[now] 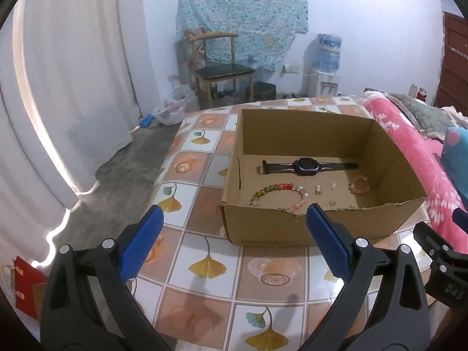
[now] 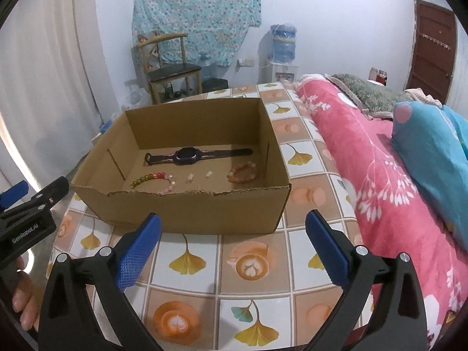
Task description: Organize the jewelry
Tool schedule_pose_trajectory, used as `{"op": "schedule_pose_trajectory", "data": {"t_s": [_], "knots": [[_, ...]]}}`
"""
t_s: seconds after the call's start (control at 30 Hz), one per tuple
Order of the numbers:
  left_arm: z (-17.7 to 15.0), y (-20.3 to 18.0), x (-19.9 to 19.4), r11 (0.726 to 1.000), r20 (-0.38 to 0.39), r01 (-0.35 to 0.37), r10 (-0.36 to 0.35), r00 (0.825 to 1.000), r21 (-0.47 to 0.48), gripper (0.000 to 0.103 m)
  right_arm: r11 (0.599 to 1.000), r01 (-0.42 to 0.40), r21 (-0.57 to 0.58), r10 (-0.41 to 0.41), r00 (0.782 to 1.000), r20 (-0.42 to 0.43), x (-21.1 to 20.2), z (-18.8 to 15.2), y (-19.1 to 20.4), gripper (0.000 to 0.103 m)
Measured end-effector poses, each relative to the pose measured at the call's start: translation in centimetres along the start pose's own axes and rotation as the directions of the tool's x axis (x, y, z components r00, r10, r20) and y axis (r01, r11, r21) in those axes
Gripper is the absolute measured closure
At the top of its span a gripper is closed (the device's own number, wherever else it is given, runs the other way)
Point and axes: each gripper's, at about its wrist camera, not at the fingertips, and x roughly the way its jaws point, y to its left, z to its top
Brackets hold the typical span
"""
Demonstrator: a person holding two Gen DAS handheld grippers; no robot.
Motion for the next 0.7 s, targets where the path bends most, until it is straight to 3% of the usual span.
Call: {"op": "schedule_pose_trajectory", "data": {"t_s": [0.7], "knots": [[-0.6, -1.1, 2.6, 0.992, -0.112, 0.128, -0.125, 0.986, 0.017, 0.008, 1.0, 0.017, -0.021, -0.019, 0.996, -0.089, 2.5, -0.1, 1.0, 0.007]]}}
